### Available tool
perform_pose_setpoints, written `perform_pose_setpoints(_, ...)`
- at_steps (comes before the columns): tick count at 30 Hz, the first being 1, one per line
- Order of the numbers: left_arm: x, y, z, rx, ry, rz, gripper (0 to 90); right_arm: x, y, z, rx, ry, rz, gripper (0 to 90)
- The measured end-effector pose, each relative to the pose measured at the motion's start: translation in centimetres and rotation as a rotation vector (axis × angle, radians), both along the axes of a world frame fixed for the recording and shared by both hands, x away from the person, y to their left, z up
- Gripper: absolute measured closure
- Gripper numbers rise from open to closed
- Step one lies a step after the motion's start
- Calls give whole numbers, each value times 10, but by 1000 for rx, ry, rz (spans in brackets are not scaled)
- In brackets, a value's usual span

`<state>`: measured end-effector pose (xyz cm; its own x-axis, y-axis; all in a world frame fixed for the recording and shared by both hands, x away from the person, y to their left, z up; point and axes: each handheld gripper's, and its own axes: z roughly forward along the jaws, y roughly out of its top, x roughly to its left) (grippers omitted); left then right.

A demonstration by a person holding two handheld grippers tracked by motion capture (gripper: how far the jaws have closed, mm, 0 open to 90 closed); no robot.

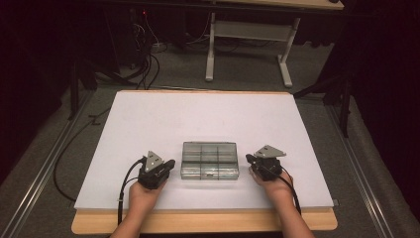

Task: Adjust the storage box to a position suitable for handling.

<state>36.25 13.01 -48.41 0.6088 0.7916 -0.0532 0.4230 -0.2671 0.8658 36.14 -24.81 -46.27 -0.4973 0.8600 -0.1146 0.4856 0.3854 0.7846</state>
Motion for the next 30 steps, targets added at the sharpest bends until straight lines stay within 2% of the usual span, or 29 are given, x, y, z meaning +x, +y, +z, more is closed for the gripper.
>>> perform_pose_setpoints(2,-1,0,0,7,-8,-3,862,-5,-12,-1,35,-13,-32,892)
perform_pose_setpoints(5,-1,1,-1,-6,-5,10,848,-11,-26,-3,64,-30,-67,892)
perform_pose_setpoints(9,-2,5,0,-44,-2,14,811,-19,-41,-5,86,-43,-105,887)
perform_pose_setpoints(13,-9,10,0,-35,1,11,804,-26,-51,-9,100,-66,-126,871)
perform_pose_setpoints(15,-10,14,-1,-70,6,6,788,-27,-55,-15,120,-67,-125,842)
perform_pose_setpoints(16,-9,15,-1,-84,12,13,782,-26,-55,-16,126,-53,-127,827)
perform_pose_setpoints(19,-5,17,-2,-105,47,31,753,-27,-53,-17,103,-58,-117,822)
perform_pose_setpoints(22,-6,17,-2,-101,37,28,717,-29,-51,-17,77,-78,-114,820)
perform_pose_setpoints(25,-7,15,-2,-85,29,23,701,-28,-53,-17,98,-77,-122,817)
perform_pose_setpoints(30,-7,16,-2,-92,35,19,679,-28,-54,-17,107,-74,-129,812)
